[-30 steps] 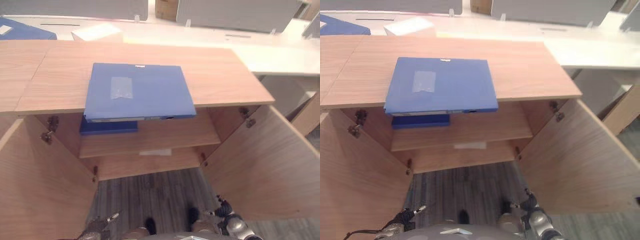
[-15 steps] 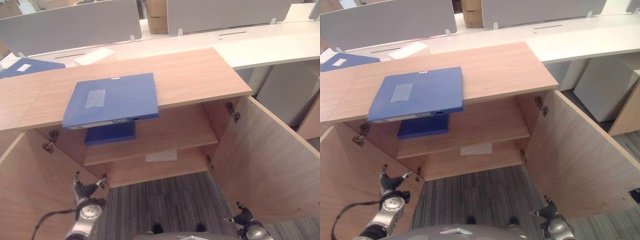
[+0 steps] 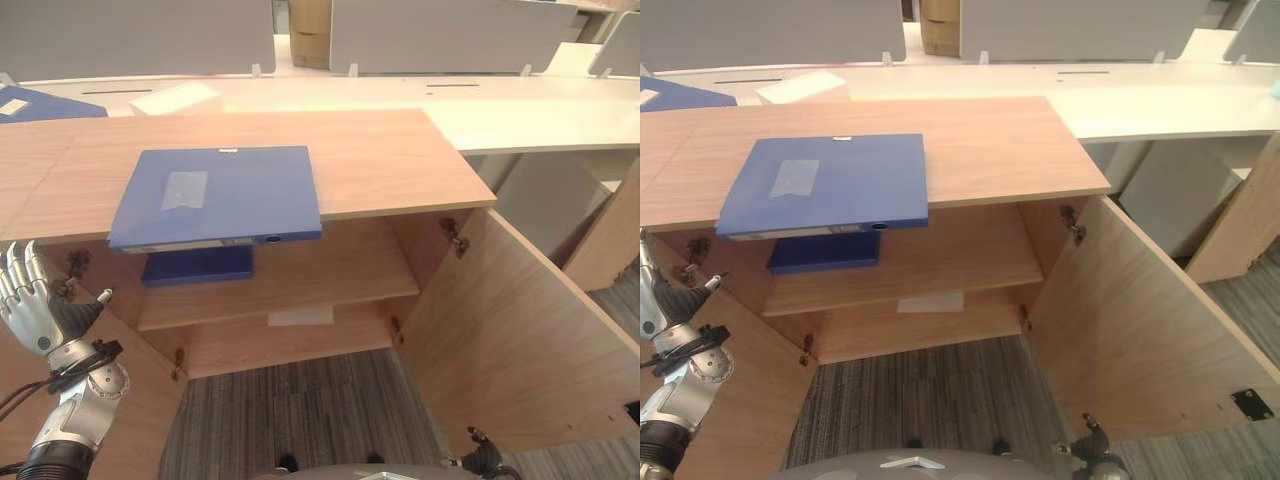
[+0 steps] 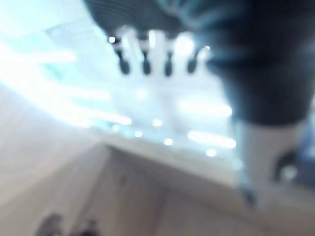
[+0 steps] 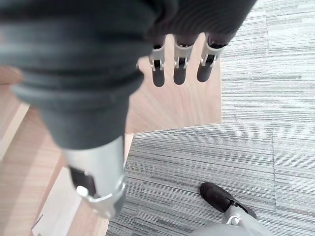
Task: Put the empty folder in the office cabinet
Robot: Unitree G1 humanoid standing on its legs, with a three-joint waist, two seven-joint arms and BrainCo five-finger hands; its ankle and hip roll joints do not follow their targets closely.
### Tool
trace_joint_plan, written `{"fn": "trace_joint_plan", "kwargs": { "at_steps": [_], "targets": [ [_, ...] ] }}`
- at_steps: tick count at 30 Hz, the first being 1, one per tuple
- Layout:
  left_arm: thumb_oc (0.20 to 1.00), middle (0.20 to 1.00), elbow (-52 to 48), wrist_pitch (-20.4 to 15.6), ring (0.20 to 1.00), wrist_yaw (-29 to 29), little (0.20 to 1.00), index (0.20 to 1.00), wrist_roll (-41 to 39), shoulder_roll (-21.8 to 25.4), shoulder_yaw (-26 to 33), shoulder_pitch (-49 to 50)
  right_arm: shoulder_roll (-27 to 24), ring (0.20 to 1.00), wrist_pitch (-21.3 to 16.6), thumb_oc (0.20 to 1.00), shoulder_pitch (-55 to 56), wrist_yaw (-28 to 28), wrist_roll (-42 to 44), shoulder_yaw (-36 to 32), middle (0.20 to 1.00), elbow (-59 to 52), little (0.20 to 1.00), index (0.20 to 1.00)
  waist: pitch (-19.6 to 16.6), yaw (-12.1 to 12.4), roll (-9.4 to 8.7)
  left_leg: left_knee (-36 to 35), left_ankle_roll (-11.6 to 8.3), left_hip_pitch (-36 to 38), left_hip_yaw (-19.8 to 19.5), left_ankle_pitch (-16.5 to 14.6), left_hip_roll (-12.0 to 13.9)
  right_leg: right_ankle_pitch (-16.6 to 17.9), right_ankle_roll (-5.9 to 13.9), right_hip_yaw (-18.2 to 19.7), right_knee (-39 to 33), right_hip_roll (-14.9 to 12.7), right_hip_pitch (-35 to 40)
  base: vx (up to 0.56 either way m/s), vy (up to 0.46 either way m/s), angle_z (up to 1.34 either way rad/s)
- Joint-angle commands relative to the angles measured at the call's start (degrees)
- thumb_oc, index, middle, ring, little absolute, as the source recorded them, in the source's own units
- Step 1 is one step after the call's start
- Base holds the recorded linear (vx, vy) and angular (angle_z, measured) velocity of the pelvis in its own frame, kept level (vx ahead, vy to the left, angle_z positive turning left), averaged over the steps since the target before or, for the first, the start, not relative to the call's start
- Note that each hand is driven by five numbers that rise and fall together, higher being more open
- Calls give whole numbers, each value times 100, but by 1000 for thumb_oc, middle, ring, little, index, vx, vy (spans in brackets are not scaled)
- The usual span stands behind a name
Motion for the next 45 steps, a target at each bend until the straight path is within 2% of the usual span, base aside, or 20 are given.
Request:
{"fn": "trace_joint_plan", "kwargs": {
  "at_steps": [1, 6, 9, 11, 20, 31, 33, 34, 36, 45],
  "targets": [
    [1000, 1000, -135, -72, 1000, 224, 1000, 1000, 636, 271, 36, -548, -226, 1000, -11, 1000, -426, -96, 151, -152, 1000, 7, 1000, 1000, 130, -66, 261, 1, -74, 239, -32, -736, 245, -210, 356, 110, 23, -196, 85, 33, 8, -11],
    [1000, 1000, -337, -419, 1000, -179, 1000, 1000, 1063, 414, -158, -648, -245, 1000, 21, 1000, -395, -75, 71, -203, 1000, -42, 1000, 1000, 91, -138, 283, 1, -63, 275, 16, -784, 235, -216, 381, 178, 23, -194, 81, 10, 2, -3],
    [1000, 1000, -355, -479, 1000, -231, 1000, 1000, 1166, 424, -255, -692, -250, 1000, 22, 1000, -405, -78, 77, -208, 1000, -38, 1000, 1000, 89, -148, 289, 1, -58, 281, 25, -792, 235, -217, 380, 191, 23, -189, 80, 2, 0, -1],
    [1000, 1000, -358, -533, 1000, -282, 1000, 1000, 1229, 382, -529, -809, -254, 1000, 21, 1000, -454, -71, 82, -204, 1000, 17, 1000, 1000, 70, -201, 303, 1, -50, 301, 52, -814, 235, -226, 377, 237, 23, -176, 80, 0, 0, 0],
    [1000, 1000, -299, -464, 1000, -415, 1000, 1000, 1251, 250, -1098, -1170, -305, 1000, 72, 1000, -518, -71, 118, -218, 1000, 17, 1000, 1000, 58, -338, 326, 1, -49, 349, 140, -836, 247, -228, 373, 384, 23, -132, 67, 6, 4, -8],
    [1000, 1000, 178, -204, 1000, -167, 1000, 1000, 1286, 222, -1457, -1594, -336, 1000, 9, 1000, -474, -79, 46, -197, 1000, 47, 1000, 1000, -8, -507, 339, 1, -42, 401, 274, -862, 248, -226, 390, 504, 23, -109, 52, 9, 11, -7],
    [407, 407, 341, -146, 407, -301, 407, 407, 1218, 215, -1512, -1658, -356, 1000, 44, 1000, -468, -80, 43, -178, 1000, -9, 1000, 1000, -16, -533, 340, 1, -43, 407, 295, -863, 245, -222, 396, 523, 23, -106, 46, 3, 13, -4],
    [200, 200, 420, -151, 200, -332, 200, 200, 1184, 206, -1526, -1668, -361, 1000, 60, 1000, -468, -77, 27, -180, 1000, -30, 1000, 1000, -17, -544, 343, 1, -44, 406, 298, -862, 243, -221, 396, 531, 23, -105, 42, -1, 15, -7],
    [200, 200, 537, -137, 200, -525, 200, 200, 1084, 198, -1561, -1699, -370, 1000, 64, 1000, -475, -74, 14, -176, 1000, -30, 1000, 1000, -21, -559, 354, 1, -42, 412, 312, -862, 242, -224, 395, 540, 23, -104, 40, 1, 14, -5],
    [200, 200, 603, -172, 200, -512, 200, 200, 1006, 231, -1540, -1671, -397, 1000, -87, 1000, -490, -128, -54, -232, 1000, 29, 1000, 1000, -9, -535, 376, 1, -23, 405, 294, -867, 220, -226, 394, 522, 23, -115, 43, 0, 5, -1]
  ]
}}
